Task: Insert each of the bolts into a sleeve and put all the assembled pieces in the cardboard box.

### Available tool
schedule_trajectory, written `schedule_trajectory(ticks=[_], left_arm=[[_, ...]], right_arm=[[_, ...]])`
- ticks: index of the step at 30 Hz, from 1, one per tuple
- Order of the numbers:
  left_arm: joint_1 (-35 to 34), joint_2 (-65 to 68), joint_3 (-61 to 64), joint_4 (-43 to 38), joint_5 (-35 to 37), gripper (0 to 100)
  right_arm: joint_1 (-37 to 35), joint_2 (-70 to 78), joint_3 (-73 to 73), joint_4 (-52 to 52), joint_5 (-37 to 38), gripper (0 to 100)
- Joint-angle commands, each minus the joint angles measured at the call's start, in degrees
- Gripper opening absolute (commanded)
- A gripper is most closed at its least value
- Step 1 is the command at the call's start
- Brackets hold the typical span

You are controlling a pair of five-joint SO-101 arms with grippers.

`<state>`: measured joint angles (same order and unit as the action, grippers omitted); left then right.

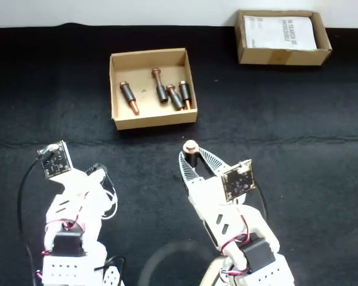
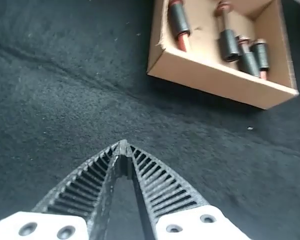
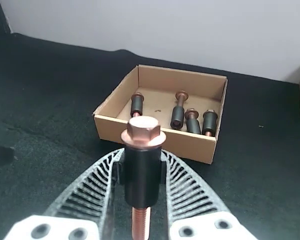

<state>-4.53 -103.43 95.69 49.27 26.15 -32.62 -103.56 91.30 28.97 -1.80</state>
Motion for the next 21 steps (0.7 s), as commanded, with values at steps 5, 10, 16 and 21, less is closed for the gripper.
schedule_trajectory(ticks=[5,10,16,21], left_arm=[[-0.40,0.04,1.45,-3.52,0.18,1],[-0.22,0.40,1.45,-0.97,-0.09,1],[-0.40,4.53,1.71,-4.13,-0.18,1],[-0.48,10.42,1.89,-9.93,-0.18,1]], right_arm=[[1.71,5.14,-11.56,0.22,5.89,0.8],[4.18,21.58,-24.04,0.04,6.24,0.8],[4.26,46.46,-39.69,0.22,5.89,0.8],[3.91,64.92,-52.79,0.31,-0.18,0.8]])
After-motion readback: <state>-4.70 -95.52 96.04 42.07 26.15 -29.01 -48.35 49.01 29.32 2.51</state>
